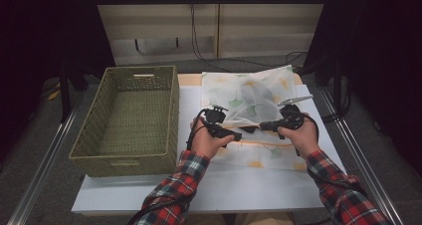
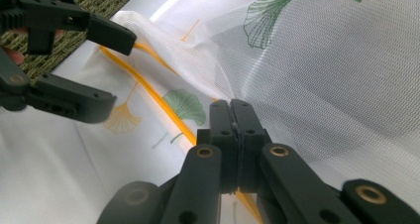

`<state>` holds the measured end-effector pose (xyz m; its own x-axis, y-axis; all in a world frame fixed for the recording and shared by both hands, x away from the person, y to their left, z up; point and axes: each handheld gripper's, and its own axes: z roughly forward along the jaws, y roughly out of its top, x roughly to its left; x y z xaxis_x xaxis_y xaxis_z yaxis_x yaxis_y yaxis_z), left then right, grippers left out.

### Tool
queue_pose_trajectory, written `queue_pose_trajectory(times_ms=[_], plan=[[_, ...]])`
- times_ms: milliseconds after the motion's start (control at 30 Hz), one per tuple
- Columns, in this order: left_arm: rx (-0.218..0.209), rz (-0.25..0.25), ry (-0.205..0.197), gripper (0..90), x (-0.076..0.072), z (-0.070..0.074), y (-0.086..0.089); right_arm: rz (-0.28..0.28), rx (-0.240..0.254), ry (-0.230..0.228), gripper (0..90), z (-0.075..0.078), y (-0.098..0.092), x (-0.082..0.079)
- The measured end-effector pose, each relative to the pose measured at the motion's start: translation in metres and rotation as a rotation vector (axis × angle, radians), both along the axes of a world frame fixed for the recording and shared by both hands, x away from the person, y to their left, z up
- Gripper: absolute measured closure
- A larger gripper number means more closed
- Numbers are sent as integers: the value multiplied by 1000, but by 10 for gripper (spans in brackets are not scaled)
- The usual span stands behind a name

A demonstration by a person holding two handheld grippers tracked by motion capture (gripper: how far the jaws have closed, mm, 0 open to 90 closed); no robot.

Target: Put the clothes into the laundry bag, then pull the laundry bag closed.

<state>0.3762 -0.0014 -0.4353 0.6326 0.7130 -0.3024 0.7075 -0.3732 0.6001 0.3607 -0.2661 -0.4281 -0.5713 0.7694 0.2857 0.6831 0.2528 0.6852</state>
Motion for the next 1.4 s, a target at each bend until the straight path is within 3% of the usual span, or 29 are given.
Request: queue_pose_trajectory(times_ms=[833,1400], plan=[[14,107,-23,56,-1,3,33,17,-23,16,898,-18,-5,-10],[19,160,15,47,2,-10,43,16,-46,28,898,-24,-11,-17]])
